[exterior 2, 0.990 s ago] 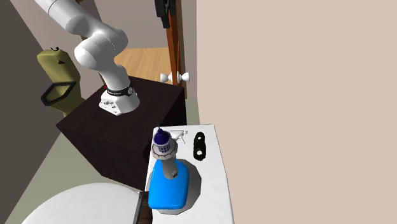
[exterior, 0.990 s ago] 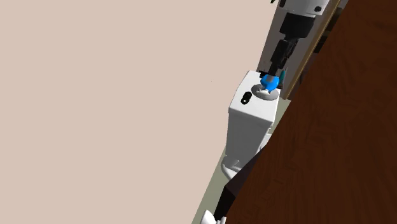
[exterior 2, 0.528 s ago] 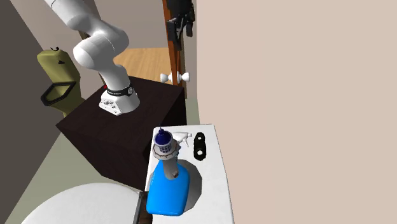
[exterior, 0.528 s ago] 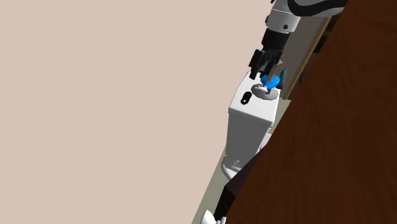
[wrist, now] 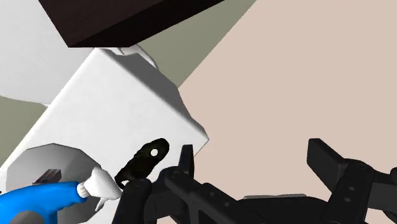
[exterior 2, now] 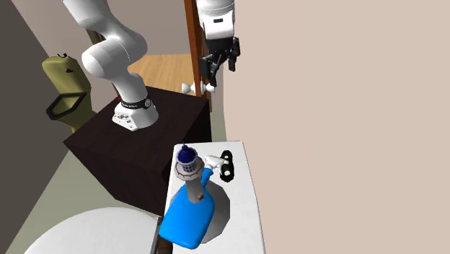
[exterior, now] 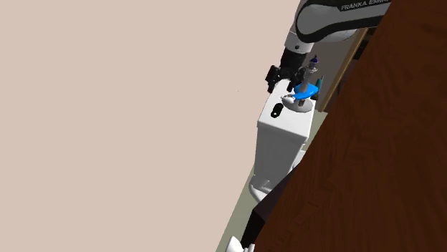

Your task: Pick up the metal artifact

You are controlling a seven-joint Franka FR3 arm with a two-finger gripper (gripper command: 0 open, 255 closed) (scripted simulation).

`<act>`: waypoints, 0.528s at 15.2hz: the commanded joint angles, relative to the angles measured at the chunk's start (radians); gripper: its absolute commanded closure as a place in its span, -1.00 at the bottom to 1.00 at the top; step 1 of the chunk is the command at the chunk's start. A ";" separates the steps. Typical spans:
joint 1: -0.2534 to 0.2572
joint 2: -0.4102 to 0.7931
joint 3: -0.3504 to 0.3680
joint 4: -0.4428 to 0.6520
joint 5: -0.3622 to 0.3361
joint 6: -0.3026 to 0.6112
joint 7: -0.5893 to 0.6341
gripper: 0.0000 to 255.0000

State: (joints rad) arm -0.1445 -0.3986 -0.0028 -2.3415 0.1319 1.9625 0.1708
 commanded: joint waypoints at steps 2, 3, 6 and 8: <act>-0.035 0.082 -0.013 0.003 -0.003 0.083 0.058 -1.00; -0.044 0.109 -0.017 0.005 -0.004 0.109 0.079 -1.00; -0.072 0.191 -0.029 0.016 -0.004 0.184 0.142 -1.00; -0.089 0.245 -0.040 0.025 -0.003 0.231 0.182 -1.00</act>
State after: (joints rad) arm -0.2228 -0.1802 -0.0346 -2.3196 0.1293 2.1679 0.3345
